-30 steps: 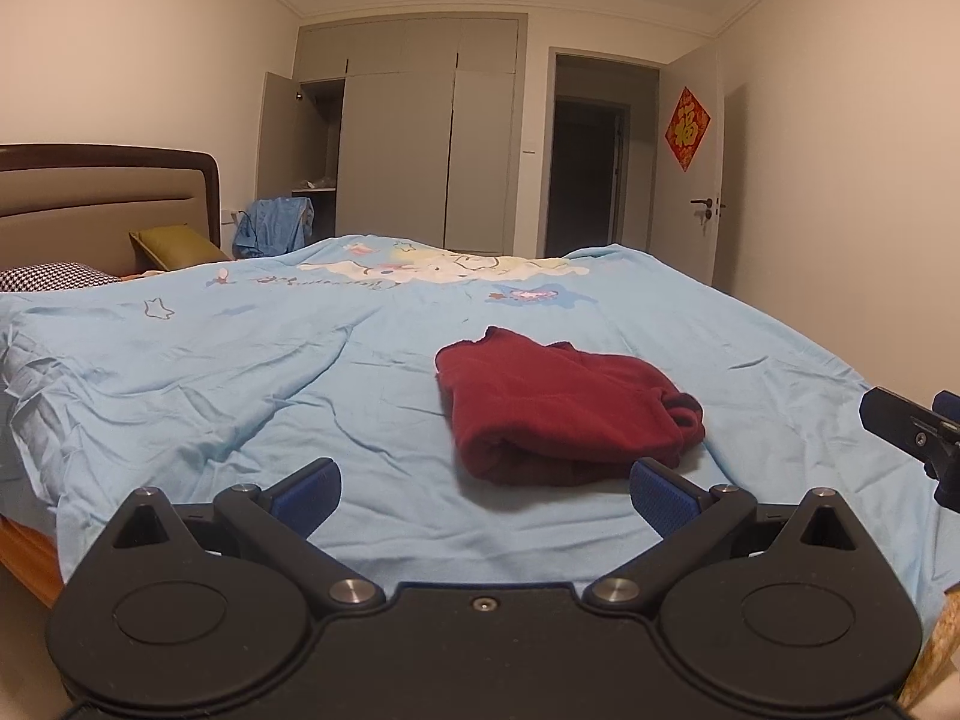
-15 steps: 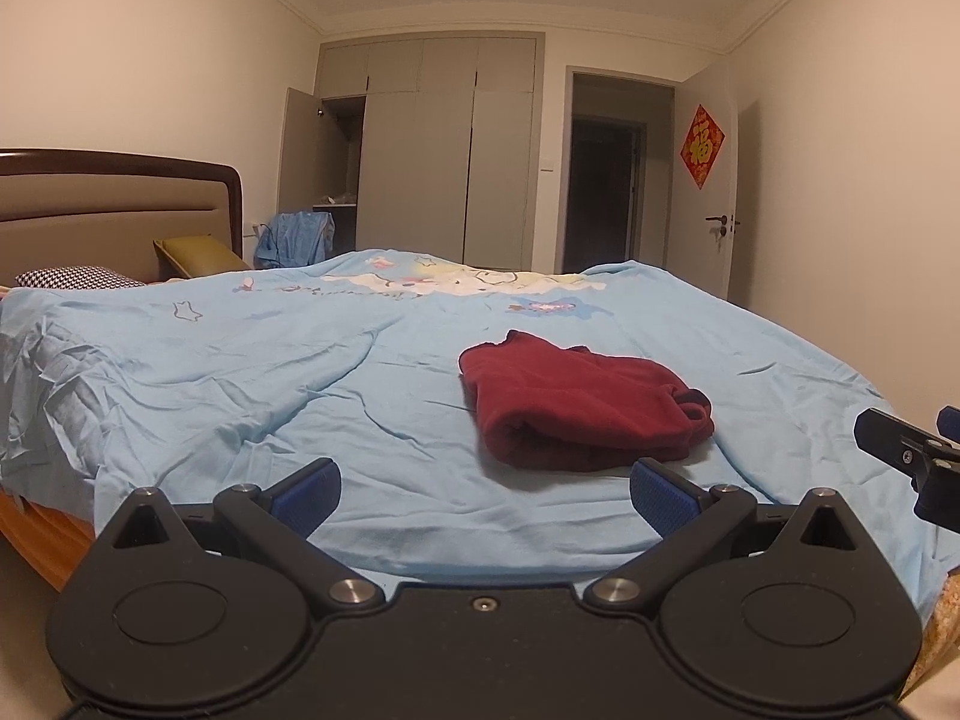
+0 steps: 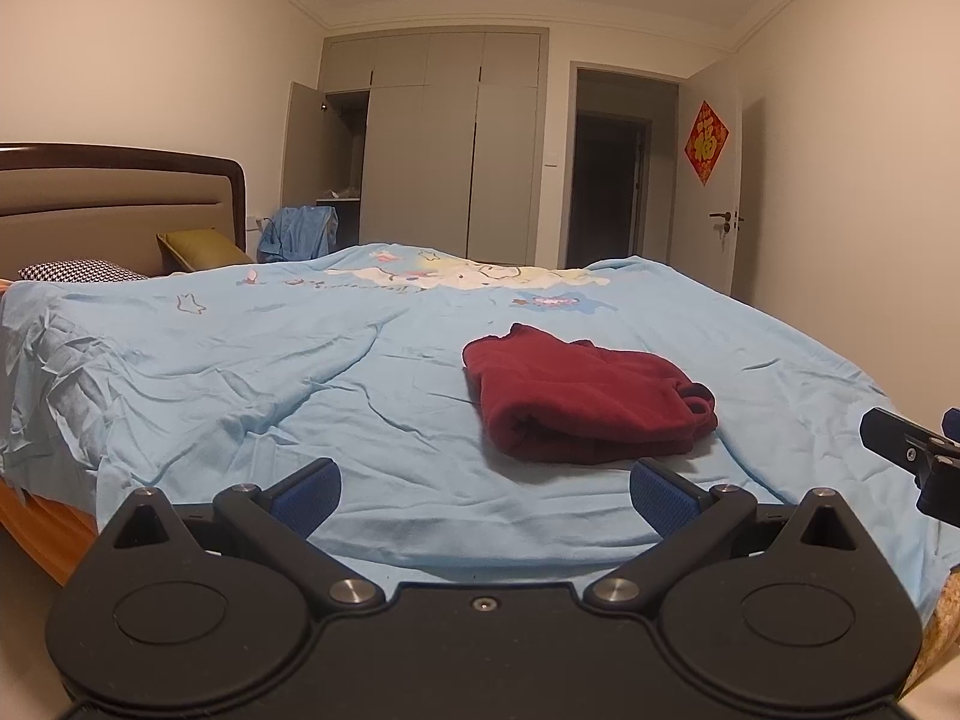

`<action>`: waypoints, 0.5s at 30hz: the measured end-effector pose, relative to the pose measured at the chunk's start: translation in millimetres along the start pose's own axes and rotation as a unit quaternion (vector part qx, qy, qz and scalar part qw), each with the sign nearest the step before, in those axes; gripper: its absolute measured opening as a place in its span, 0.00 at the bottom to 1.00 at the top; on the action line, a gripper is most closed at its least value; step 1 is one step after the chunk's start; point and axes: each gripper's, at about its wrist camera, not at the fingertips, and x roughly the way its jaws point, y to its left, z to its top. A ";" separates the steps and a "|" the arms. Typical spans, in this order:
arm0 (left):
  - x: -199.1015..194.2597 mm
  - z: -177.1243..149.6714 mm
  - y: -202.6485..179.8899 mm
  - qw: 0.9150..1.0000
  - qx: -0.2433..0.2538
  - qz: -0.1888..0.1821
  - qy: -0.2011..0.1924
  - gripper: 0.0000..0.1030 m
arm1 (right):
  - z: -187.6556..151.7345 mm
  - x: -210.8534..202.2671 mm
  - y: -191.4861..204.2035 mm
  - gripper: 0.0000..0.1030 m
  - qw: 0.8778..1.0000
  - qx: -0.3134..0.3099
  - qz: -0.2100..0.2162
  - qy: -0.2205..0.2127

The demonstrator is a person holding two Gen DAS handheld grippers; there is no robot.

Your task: Fold small clothes

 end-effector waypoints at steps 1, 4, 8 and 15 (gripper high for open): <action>0.1 0.0 -0.4 1.000 0.001 0.000 0.000 0.99 | -0.4 0.2 -0.3 1.00 1.000 0.000 0.000 0.000; 0.4 -0.4 -0.3 1.000 0.003 -0.001 0.001 0.99 | 0.3 1.8 0.1 1.00 1.000 0.000 0.000 0.001; 0.1 -0.7 0.6 1.000 0.004 -0.001 -0.001 0.99 | 0.1 1.9 0.0 1.00 1.000 0.000 0.000 0.001; -0.4 -1.5 0.1 1.000 0.003 0.000 -0.003 0.99 | -2.4 1.6 -1.1 1.00 1.000 0.001 0.000 0.004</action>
